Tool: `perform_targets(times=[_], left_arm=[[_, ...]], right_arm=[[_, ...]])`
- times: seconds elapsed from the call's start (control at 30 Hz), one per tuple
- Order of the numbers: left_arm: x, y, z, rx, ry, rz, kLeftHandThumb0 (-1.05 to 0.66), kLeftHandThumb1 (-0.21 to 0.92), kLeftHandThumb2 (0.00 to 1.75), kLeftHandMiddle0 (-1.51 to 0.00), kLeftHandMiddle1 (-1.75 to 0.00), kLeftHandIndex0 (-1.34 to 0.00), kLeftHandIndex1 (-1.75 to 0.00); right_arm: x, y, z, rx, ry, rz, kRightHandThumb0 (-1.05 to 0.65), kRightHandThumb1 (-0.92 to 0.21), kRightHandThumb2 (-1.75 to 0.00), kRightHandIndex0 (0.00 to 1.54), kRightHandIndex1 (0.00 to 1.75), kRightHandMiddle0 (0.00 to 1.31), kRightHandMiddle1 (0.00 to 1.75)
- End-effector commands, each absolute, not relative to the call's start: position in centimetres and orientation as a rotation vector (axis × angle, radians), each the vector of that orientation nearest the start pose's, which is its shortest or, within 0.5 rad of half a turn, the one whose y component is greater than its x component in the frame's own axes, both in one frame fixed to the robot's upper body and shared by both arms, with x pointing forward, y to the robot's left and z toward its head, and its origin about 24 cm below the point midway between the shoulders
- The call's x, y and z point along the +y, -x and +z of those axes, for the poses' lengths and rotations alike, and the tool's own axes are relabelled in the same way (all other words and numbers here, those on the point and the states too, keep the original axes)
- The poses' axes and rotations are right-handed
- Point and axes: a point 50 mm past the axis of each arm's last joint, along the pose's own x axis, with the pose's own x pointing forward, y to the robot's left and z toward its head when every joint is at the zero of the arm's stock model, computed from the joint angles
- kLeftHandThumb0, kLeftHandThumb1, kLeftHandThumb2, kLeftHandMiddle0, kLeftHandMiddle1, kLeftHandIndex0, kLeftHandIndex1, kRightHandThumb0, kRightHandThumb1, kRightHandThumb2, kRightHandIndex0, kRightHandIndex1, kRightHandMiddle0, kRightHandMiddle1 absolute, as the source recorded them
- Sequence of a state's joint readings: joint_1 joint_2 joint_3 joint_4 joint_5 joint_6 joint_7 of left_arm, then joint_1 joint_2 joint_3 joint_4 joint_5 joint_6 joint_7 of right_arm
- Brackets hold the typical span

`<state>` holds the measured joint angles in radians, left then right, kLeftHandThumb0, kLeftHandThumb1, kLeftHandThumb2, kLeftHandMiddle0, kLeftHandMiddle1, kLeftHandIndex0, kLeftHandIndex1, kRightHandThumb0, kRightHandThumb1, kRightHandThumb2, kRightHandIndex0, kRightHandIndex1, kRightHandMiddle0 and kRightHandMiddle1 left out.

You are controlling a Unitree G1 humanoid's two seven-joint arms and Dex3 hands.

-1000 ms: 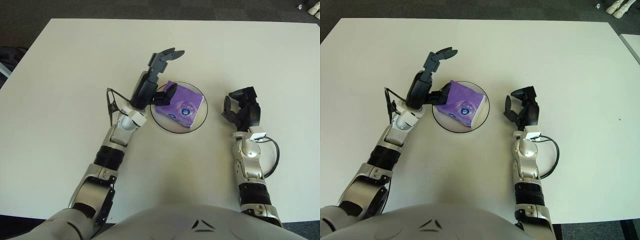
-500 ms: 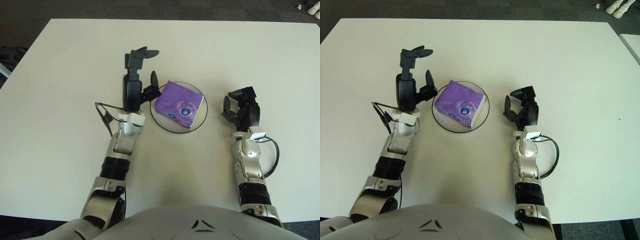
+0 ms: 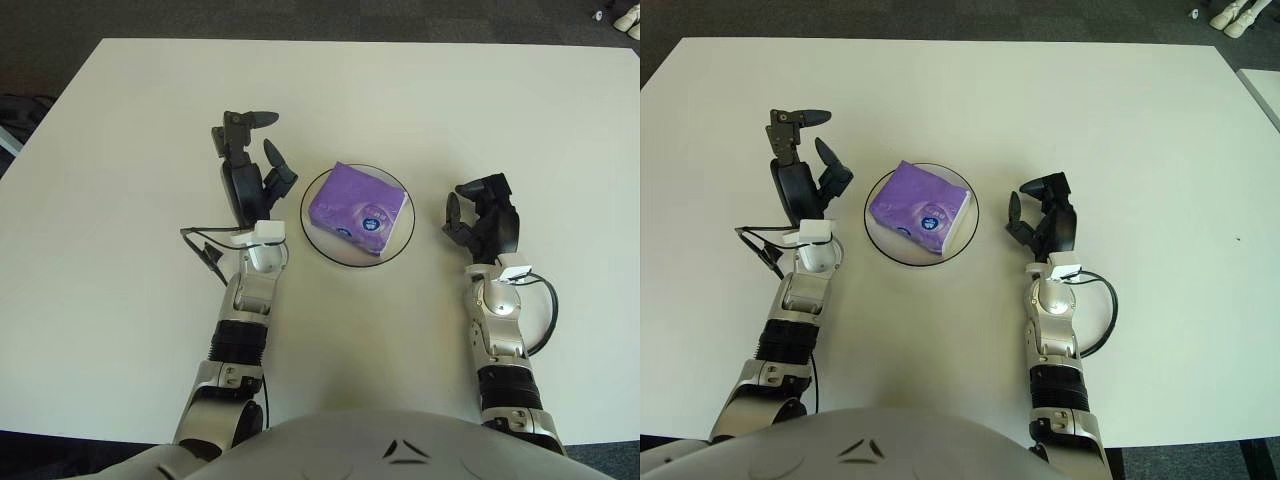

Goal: Put the tissue paper into the plate.

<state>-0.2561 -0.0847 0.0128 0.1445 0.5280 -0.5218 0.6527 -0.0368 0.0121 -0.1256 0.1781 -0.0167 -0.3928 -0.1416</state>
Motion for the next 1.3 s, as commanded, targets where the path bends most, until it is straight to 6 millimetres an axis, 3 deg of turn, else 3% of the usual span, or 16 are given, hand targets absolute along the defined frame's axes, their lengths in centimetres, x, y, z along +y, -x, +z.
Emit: perform_targets(times=[0.0, 0.2, 0.5, 0.77, 0.93, 1.27], left_arm=[[13.2, -27.3, 11.1, -0.684, -0.182, 0.502, -0.63, 0.92, 1.09, -0.43, -1.31, -0.29, -1.61], [13.4, -27.5, 10.3, -0.605, -0.144, 0.542, -0.65, 0.92, 1.08, -0.44, -1.32, -0.29, -1.59], [13.4, -28.5, 9.1, -0.425, -0.095, 0.549, -0.58, 0.91, 1.03, -0.47, -1.39, -0.42, -1.73], [13.8, -28.5, 7.6, -0.303, -0.105, 0.488, -0.50, 0.86, 1.10, -0.48, -1.37, -0.48, -1.75], [14.4, -29.0, 5.4, -0.178, -0.083, 0.415, -0.44, 0.82, 1.20, -0.50, -1.33, -0.44, -1.75], [14.4, -28.9, 4.4, -0.156, -0.043, 0.310, -0.38, 0.77, 1.32, -0.53, -1.23, -0.41, -1.62]], right_arm=[[-18.3, -23.5, 0.4, -0.040, -0.025, -0.273, -0.38, -0.67, -0.88, 0.62, 1.39, 0.35, 1.75], [-18.2, -23.5, 0.5, -0.045, -0.025, -0.272, -0.39, -0.66, -0.89, 0.62, 1.40, 0.35, 1.75], [-18.2, -23.5, 0.5, -0.040, -0.029, -0.272, -0.39, -0.66, -0.89, 0.61, 1.40, 0.35, 1.75], [-18.2, -23.5, 0.5, -0.034, -0.031, -0.274, -0.39, -0.66, -0.89, 0.61, 1.40, 0.35, 1.75], [-18.1, -23.5, 0.6, -0.037, -0.024, -0.281, -0.38, -0.66, -0.88, 0.62, 1.41, 0.35, 1.75], [-18.0, -23.5, 0.8, -0.046, -0.020, -0.283, -0.39, -0.64, -0.91, 0.62, 1.42, 0.36, 1.75]])
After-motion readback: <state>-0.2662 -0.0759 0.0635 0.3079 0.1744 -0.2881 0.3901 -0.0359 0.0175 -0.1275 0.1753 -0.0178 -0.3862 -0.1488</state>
